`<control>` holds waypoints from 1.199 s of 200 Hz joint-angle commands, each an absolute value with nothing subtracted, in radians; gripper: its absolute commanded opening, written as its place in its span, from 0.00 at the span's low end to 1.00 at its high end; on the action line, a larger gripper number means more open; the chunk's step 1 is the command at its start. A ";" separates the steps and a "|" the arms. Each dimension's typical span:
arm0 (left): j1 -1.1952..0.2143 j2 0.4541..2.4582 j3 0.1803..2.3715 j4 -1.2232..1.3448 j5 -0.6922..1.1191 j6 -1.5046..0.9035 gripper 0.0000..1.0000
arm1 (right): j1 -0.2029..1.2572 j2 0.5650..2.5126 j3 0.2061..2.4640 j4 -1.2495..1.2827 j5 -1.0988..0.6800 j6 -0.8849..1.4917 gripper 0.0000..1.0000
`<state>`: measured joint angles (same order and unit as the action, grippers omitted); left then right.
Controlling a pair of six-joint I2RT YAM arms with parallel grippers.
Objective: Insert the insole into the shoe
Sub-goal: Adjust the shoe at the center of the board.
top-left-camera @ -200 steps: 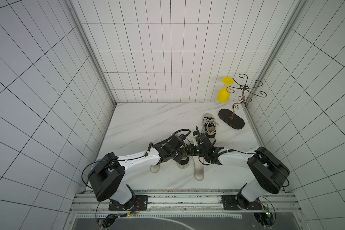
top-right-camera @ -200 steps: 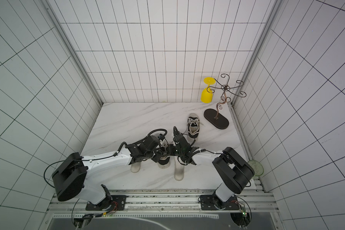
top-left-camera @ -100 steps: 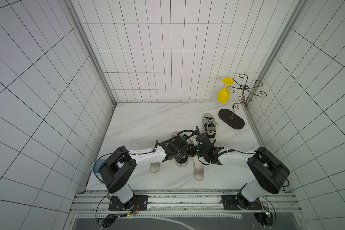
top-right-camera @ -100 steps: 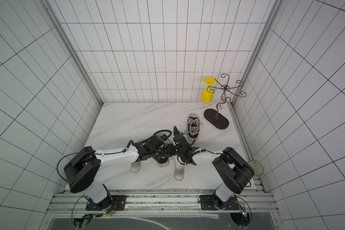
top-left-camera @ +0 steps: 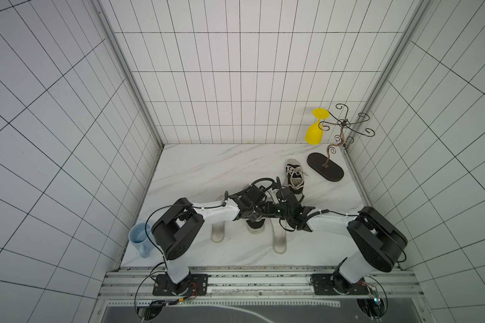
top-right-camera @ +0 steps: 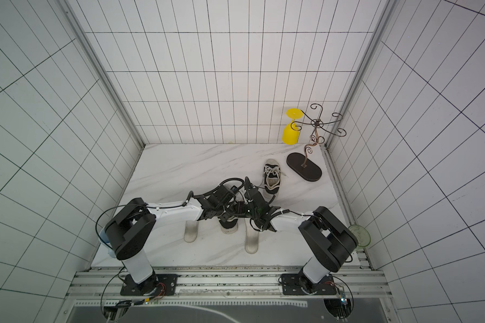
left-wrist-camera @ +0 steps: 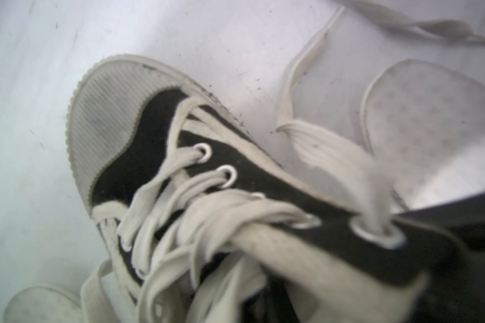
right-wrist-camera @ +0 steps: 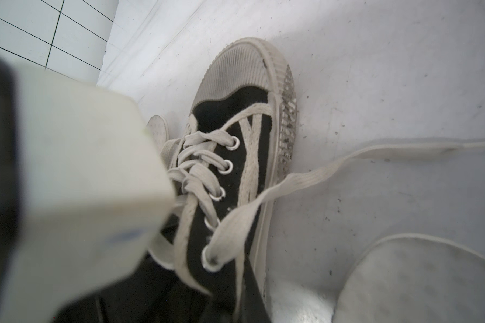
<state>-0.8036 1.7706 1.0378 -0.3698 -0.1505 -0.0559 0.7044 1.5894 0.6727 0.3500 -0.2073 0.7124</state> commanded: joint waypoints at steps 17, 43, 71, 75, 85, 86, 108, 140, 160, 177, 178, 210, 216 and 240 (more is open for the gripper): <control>-0.753 1.690 1.046 -0.377 0.041 -0.034 0.00 | 0.686 1.603 0.632 0.376 -0.240 0.684 0.06; -0.720 1.638 1.072 -0.391 0.172 -0.040 0.00 | 0.686 1.618 0.643 0.353 -0.233 0.670 0.06; -0.715 1.618 1.088 -0.458 0.257 0.002 0.00 | 0.685 1.619 0.665 0.297 -0.193 0.646 0.06; -0.714 1.618 1.088 -0.468 0.270 0.008 0.00 | 0.683 1.619 0.670 0.286 -0.184 0.640 0.06; -0.715 1.614 1.090 -0.503 0.303 0.029 0.00 | 0.679 1.615 0.689 0.243 -0.161 0.617 0.06; -0.714 1.614 1.091 -0.505 0.307 0.030 0.00 | 0.679 1.615 0.690 0.239 -0.159 0.614 0.06; -0.712 1.589 1.094 -0.542 0.358 0.040 0.00 | 0.672 1.612 0.745 0.124 -0.092 0.543 0.06; -0.649 1.559 1.090 -0.503 0.555 0.008 0.00 | 0.659 1.592 0.743 0.087 -0.043 0.484 0.07; -0.619 1.584 1.087 -0.511 0.593 0.009 0.00 | 0.659 1.571 0.732 0.092 -0.031 0.463 0.14; -0.600 1.594 1.071 -0.485 0.613 -0.023 0.00 | 0.657 1.542 0.745 0.083 -0.044 0.449 0.36; -0.599 1.594 1.070 -0.482 0.616 -0.026 0.00 | 0.656 1.539 0.747 0.081 -0.047 0.448 0.37; -0.582 1.584 1.055 -0.434 0.612 -0.133 0.00 | 0.653 1.461 0.810 -0.045 -0.148 0.486 0.60; -0.583 1.583 1.055 -0.435 0.616 -0.145 0.00 | 0.653 1.460 0.824 -0.083 -0.162 0.505 0.62; -0.582 1.583 1.051 -0.439 0.587 -0.192 0.00 | 0.663 1.466 0.873 -0.222 -0.219 0.557 0.81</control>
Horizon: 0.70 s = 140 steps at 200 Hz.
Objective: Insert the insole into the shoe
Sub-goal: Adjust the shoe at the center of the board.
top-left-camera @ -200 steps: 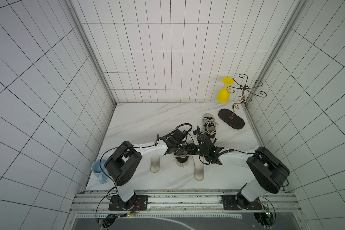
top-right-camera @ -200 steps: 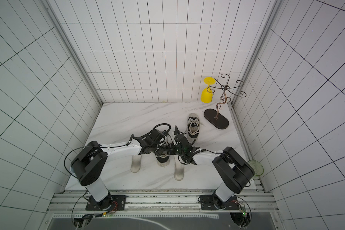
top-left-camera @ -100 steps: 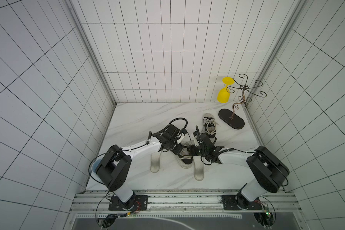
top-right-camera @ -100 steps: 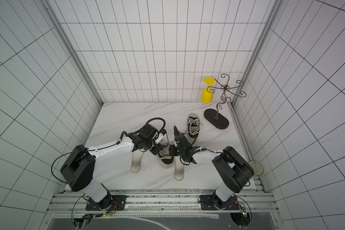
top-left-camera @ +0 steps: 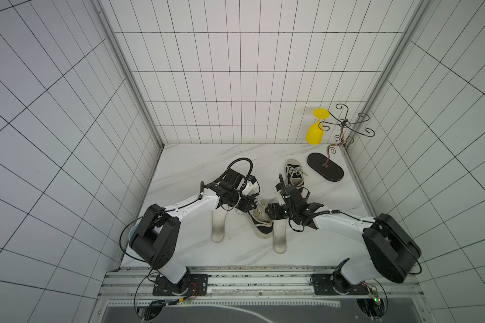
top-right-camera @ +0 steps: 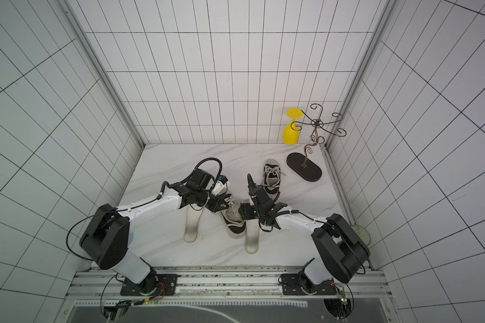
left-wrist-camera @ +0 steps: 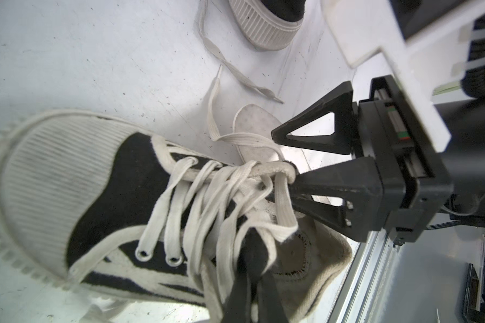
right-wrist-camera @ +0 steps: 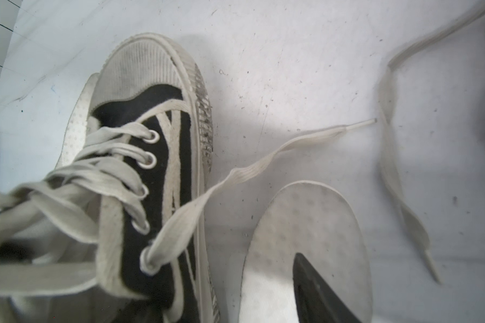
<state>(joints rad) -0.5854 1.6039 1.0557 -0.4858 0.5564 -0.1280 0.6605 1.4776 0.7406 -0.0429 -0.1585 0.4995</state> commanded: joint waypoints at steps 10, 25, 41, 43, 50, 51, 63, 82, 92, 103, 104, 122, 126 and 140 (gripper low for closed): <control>-0.581 1.588 1.051 -0.447 0.559 -0.208 0.00 | 0.668 1.447 0.874 -0.238 -0.238 0.584 0.82; -0.581 1.597 1.057 -0.460 0.516 -0.231 0.00 | 0.674 1.426 0.891 -0.252 -0.248 0.620 0.89; -0.581 1.603 1.061 -0.462 0.454 -0.256 0.00 | 0.675 1.444 0.951 -0.317 -0.241 0.644 0.90; -0.581 1.604 1.062 -0.462 0.447 -0.259 0.00 | 0.675 1.449 0.961 -0.335 -0.241 0.645 0.90; -0.578 1.607 1.066 -0.461 0.422 -0.275 0.00 | 0.676 1.465 0.992 -0.374 -0.236 0.651 0.90; -0.578 1.607 1.067 -0.460 0.418 -0.279 0.00 | 0.674 1.468 0.998 -0.379 -0.234 0.652 0.90; -0.566 1.609 1.074 -0.440 0.380 -0.340 0.00 | 0.676 1.488 1.040 -0.420 -0.230 0.665 0.89; -0.560 1.613 1.089 -0.386 0.333 -0.432 0.00 | 0.675 1.495 1.072 -0.429 -0.215 0.686 0.85; -0.560 1.620 1.104 -0.357 0.317 -0.476 0.00 | 0.675 1.506 1.089 -0.429 -0.212 0.694 0.82; -0.560 1.631 1.124 -0.342 0.300 -0.518 0.00 | 0.675 1.528 1.116 -0.439 -0.208 0.705 0.79; -0.560 1.632 1.126 -0.342 0.299 -0.520 0.00 | 0.674 1.530 1.119 -0.441 -0.208 0.706 0.78; -0.562 1.642 1.152 -0.339 0.274 -0.581 0.00 | 0.675 1.575 1.148 -0.445 -0.202 0.725 0.74; -0.563 1.642 1.153 -0.340 0.265 -0.598 0.00 | 0.674 1.586 1.153 -0.448 -0.197 0.729 0.74; -0.565 1.640 1.149 -0.327 0.262 -0.644 0.00 | 0.672 1.613 1.169 -0.456 -0.187 0.740 0.72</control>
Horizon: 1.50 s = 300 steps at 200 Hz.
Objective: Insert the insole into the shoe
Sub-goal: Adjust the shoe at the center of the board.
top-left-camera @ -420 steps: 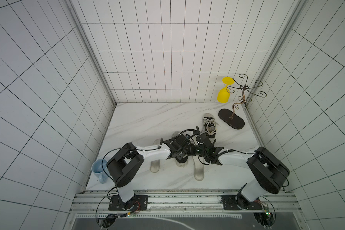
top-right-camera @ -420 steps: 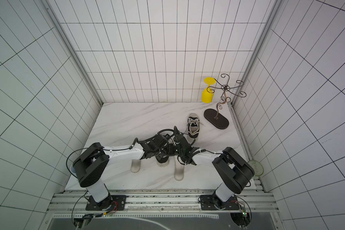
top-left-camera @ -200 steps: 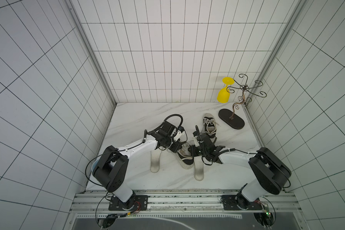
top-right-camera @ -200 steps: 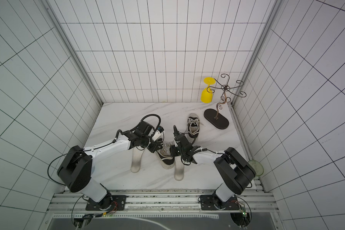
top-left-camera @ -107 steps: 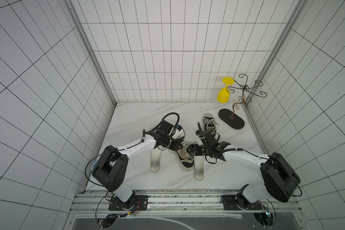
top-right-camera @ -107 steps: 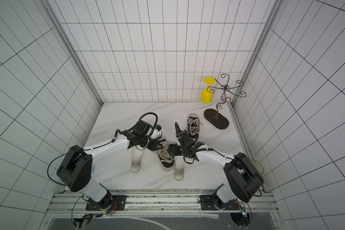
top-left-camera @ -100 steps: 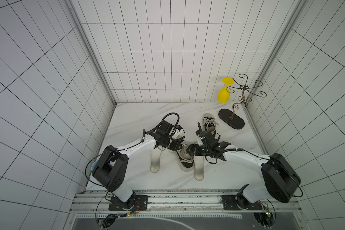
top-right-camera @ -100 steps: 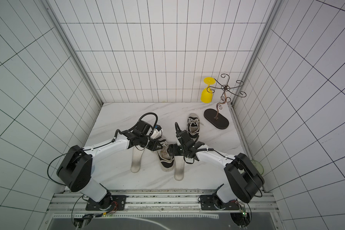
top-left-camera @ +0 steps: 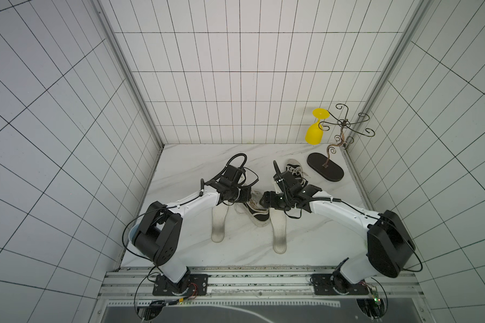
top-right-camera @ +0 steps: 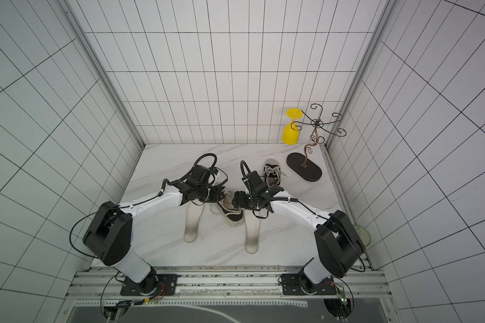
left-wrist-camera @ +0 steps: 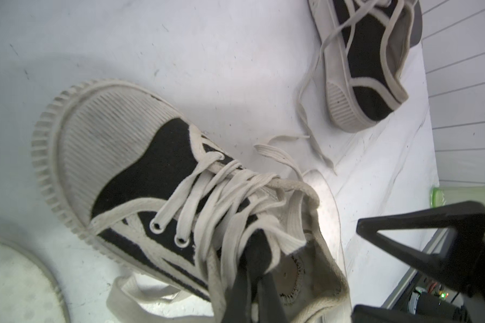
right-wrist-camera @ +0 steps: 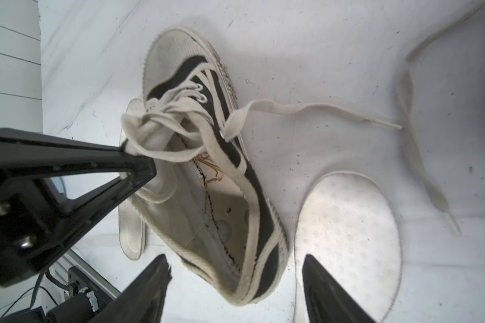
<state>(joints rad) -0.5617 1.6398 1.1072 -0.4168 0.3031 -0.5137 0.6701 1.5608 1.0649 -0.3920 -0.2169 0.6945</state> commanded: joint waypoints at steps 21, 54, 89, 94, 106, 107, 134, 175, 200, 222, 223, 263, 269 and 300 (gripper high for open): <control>-0.581 1.637 1.143 -0.318 0.241 -0.674 0.00 | 0.670 1.633 1.175 -0.459 -0.146 0.757 0.71; -0.601 1.636 1.126 -0.314 0.234 -0.680 0.00 | 0.626 1.664 1.174 -0.446 -0.139 0.783 0.71; -0.609 1.634 1.108 -0.314 0.224 -0.686 0.00 | 0.604 1.691 1.196 -0.419 -0.158 0.799 0.69; -0.609 1.632 1.105 -0.313 0.221 -0.686 0.00 | 0.603 1.694 1.199 -0.421 -0.160 0.804 0.69; -0.607 1.632 1.096 -0.315 0.215 -0.686 0.00 | 0.603 1.703 1.205 -0.420 -0.175 0.808 0.68; -0.607 1.632 1.096 -0.315 0.215 -0.686 0.00 | 0.604 1.705 1.205 -0.420 -0.177 0.808 0.67; -0.600 1.632 1.083 -0.297 0.234 -0.699 0.00 | 0.608 1.723 1.165 -0.405 -0.187 0.814 0.53; -0.552 1.650 1.098 -0.278 0.354 -0.681 0.00 | 0.618 1.721 1.064 -0.389 -0.163 0.788 0.26; -0.477 1.692 1.159 -0.373 0.588 -0.542 0.00 | 0.624 1.711 1.019 -0.393 -0.078 0.726 0.16; -0.420 1.721 1.176 -0.488 0.751 -0.408 0.00 | 0.640 1.724 1.015 -0.408 0.022 0.654 0.14; -0.419 1.721 1.175 -0.492 0.753 -0.403 0.00 | 0.640 1.724 1.015 -0.409 0.026 0.651 0.14; -0.447 1.692 1.144 -0.555 0.800 -0.310 0.00 | 0.650 1.725 1.074 -0.389 0.080 0.596 0.15; -0.460 1.693 1.153 -0.570 0.793 -0.299 0.00 | 0.651 1.728 1.098 -0.384 0.076 0.592 0.15; -0.489 1.727 1.194 -0.643 0.736 -0.249 0.00 | 0.649 1.782 1.222 -0.394 0.008 0.580 0.21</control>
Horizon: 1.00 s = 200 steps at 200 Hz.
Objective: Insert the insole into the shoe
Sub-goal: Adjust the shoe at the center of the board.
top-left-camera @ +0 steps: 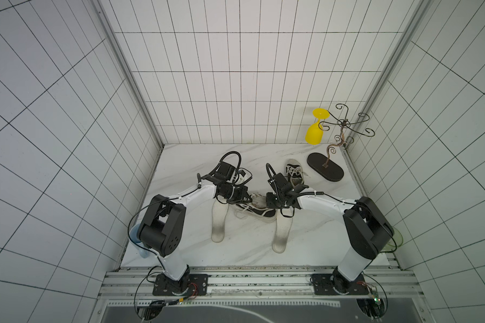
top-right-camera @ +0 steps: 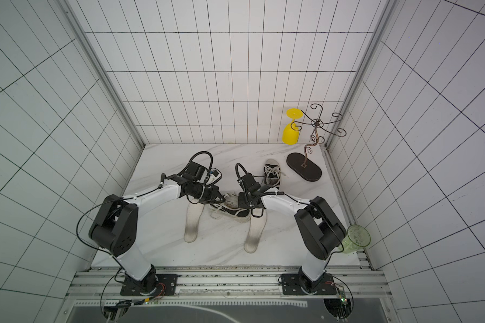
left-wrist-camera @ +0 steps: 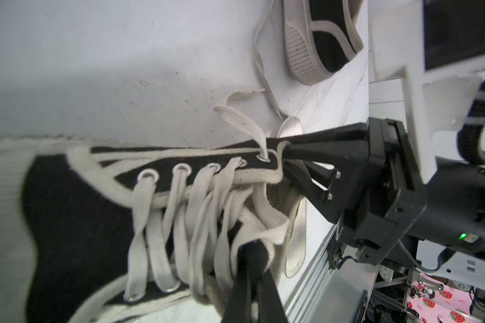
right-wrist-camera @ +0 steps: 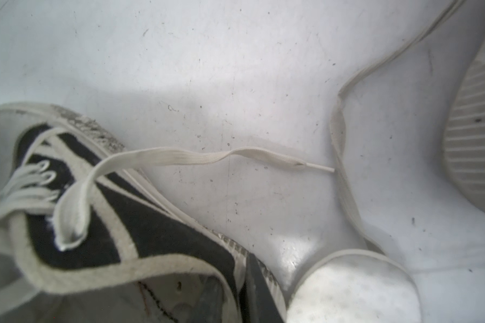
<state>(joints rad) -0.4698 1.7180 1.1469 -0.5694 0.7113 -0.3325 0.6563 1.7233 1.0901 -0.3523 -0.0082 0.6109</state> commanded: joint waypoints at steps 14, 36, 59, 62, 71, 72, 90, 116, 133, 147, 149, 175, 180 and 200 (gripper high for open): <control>-0.482 1.729 1.195 -0.655 0.717 -0.244 0.00 | 0.651 1.801 1.262 -0.417 -0.020 0.547 0.38; -0.464 1.720 1.190 -0.638 0.712 -0.265 0.00 | 0.653 1.732 1.200 -0.325 -0.062 0.497 0.57; -0.456 1.725 1.193 -0.625 0.700 -0.280 0.00 | 0.653 1.711 1.181 -0.314 -0.141 0.451 0.65; -0.455 1.727 1.193 -0.623 0.698 -0.282 0.00 | 0.653 1.710 1.180 -0.314 -0.151 0.449 0.65; -0.453 1.726 1.191 -0.614 0.699 -0.288 0.00 | 0.659 1.706 1.172 -0.314 -0.174 0.440 0.67; -0.453 1.727 1.191 -0.613 0.698 -0.288 0.00 | 0.659 1.705 1.171 -0.313 -0.176 0.439 0.67; -0.451 1.729 1.190 -0.607 0.699 -0.285 0.00 | 0.679 1.700 1.149 -0.282 -0.184 0.425 0.69; -0.451 1.732 1.204 -0.628 0.712 -0.252 0.00 | 0.690 1.711 1.138 -0.264 -0.178 0.436 0.71; -0.453 1.732 1.212 -0.650 0.707 -0.232 0.00 | 0.691 1.730 1.157 -0.242 -0.182 0.446 0.71; -0.454 1.732 1.211 -0.653 0.698 -0.234 0.00 | 0.690 1.752 1.193 -0.242 -0.193 0.448 0.71; -0.454 1.733 1.210 -0.653 0.698 -0.234 0.00 | 0.690 1.753 1.198 -0.242 -0.194 0.449 0.71; -0.449 1.731 1.216 -0.652 0.670 -0.256 0.00 | 0.690 1.744 1.217 -0.289 -0.184 0.428 0.71; -0.447 1.732 1.218 -0.648 0.664 -0.262 0.00 | 0.690 1.729 1.198 -0.291 -0.181 0.423 0.71; -0.445 1.740 1.229 -0.645 0.660 -0.269 0.00 | 0.689 1.658 1.095 -0.286 -0.169 0.403 0.73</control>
